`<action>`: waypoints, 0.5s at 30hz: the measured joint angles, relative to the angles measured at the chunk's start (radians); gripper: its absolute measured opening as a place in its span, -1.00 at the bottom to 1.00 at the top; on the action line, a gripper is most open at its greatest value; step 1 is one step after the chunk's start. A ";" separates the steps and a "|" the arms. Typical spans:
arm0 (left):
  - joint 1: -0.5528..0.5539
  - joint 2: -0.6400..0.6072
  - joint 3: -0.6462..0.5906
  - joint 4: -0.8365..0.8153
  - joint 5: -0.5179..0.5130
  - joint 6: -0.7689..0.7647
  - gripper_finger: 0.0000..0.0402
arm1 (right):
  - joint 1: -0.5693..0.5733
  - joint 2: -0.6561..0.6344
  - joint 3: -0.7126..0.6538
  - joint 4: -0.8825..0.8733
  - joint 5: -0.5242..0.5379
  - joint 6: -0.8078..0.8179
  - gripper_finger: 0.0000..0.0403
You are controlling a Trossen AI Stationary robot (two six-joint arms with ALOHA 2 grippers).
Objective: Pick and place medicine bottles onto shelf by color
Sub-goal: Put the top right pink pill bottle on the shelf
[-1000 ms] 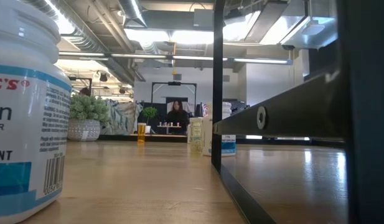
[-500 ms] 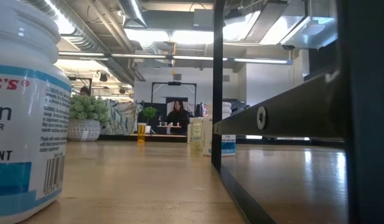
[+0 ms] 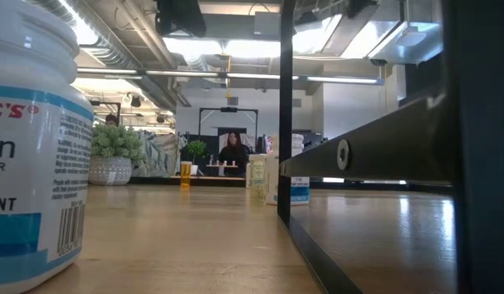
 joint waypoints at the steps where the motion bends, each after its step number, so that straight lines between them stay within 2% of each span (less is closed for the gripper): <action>1: 0.000 0.000 0.000 0.000 0.000 0.000 -0.86 | -0.009 0.000 -0.020 -0.024 -0.012 -0.001 -0.24; 6: 0.000 0.000 0.000 -0.013 0.000 -0.001 -0.86 | -0.041 -0.051 -0.105 -0.154 -0.029 0.057 -0.24; 15: 0.000 0.000 0.000 -0.016 0.000 -0.001 -0.86 | -0.057 -0.297 -0.341 -0.095 -0.057 0.269 -0.24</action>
